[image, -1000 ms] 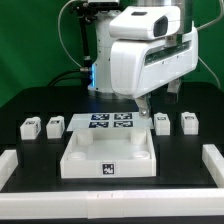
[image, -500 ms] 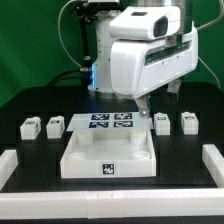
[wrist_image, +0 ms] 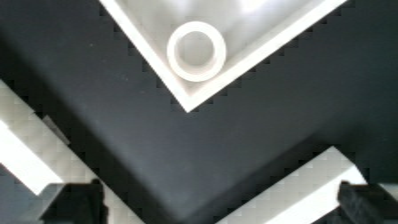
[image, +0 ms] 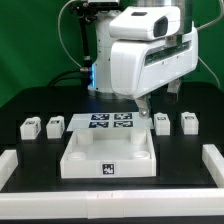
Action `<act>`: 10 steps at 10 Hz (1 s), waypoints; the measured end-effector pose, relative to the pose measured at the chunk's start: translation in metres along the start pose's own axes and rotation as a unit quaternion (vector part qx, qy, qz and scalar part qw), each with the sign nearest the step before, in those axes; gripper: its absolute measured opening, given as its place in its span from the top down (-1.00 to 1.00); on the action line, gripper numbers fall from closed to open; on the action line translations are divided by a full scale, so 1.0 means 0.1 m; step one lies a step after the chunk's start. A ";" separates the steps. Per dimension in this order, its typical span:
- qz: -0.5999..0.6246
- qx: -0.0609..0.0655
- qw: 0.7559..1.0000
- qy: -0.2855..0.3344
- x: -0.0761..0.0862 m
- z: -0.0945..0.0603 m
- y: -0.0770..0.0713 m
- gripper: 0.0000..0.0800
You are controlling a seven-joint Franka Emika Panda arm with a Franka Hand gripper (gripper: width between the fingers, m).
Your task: Assemble one leg
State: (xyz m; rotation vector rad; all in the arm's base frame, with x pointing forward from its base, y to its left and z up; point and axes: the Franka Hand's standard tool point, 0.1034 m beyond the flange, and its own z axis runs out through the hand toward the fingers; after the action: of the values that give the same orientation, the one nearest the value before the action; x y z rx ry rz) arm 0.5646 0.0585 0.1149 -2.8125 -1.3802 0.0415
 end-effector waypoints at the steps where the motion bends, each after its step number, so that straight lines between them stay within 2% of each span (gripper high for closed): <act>1: 0.000 0.000 1.000 0.000 0.00 0.00 0.00 -0.63; 10: 0.000 0.000 1.000 0.000 0.00 0.00 0.00 -0.63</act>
Offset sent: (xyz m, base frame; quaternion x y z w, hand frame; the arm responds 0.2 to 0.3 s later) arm 0.0000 0.0000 0.0000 0.0000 0.0000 0.0000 1.0000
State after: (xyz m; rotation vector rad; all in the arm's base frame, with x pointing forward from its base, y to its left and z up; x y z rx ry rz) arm 0.5645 0.0585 0.1145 -2.8122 -1.3800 0.0426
